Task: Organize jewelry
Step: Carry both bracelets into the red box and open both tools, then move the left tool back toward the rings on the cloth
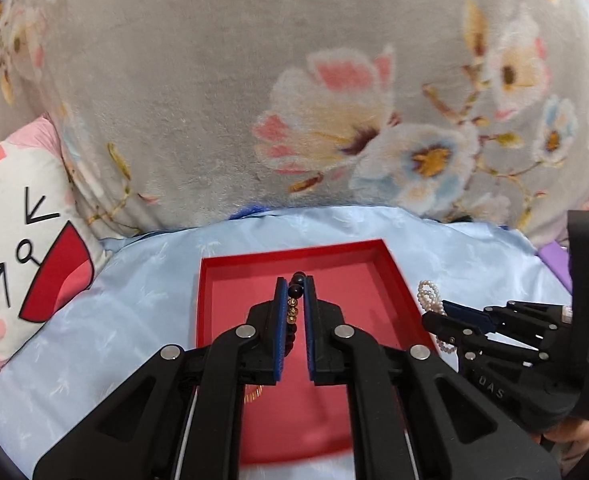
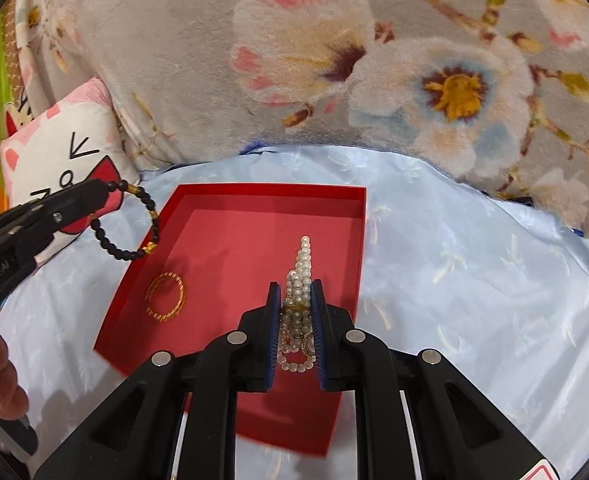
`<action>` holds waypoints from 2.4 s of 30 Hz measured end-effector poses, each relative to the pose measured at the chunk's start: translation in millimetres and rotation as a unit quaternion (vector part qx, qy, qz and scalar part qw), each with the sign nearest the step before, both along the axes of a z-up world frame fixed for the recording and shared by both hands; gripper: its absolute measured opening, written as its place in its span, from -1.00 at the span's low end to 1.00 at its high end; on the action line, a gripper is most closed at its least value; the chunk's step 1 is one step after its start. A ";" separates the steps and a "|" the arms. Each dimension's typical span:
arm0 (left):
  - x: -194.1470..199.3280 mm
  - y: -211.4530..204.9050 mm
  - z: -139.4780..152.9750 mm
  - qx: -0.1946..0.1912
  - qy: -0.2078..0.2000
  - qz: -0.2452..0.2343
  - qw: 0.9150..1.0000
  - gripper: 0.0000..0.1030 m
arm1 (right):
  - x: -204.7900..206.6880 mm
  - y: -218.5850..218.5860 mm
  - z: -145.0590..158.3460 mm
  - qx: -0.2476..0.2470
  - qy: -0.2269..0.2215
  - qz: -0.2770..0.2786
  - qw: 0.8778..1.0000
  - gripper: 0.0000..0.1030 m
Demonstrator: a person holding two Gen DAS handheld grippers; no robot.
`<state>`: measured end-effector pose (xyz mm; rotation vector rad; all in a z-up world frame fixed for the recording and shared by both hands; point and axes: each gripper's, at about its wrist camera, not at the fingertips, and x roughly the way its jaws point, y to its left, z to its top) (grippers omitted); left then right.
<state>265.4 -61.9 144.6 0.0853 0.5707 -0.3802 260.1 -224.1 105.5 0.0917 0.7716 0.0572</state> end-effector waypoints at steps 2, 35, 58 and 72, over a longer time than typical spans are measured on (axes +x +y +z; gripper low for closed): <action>21.4 -5.6 -11.8 0.006 0.010 0.005 1.000 -0.86 | 20.0 -1.2 -6.6 0.002 0.012 -0.002 1.000 -0.73; 36.8 19.4 -32.2 0.011 0.027 0.082 0.996 0.38 | -2.8 -5.0 4.5 -0.025 -0.017 0.004 1.000 -0.41; -147.2 57.4 -92.3 0.051 0.066 0.059 0.995 0.42 | -208.2 24.4 -52.0 -0.023 0.003 0.018 1.000 -0.31; -188.0 79.0 -135.3 0.010 0.109 0.056 0.992 0.47 | -227.3 27.1 -90.9 0.015 0.041 0.011 0.999 -0.31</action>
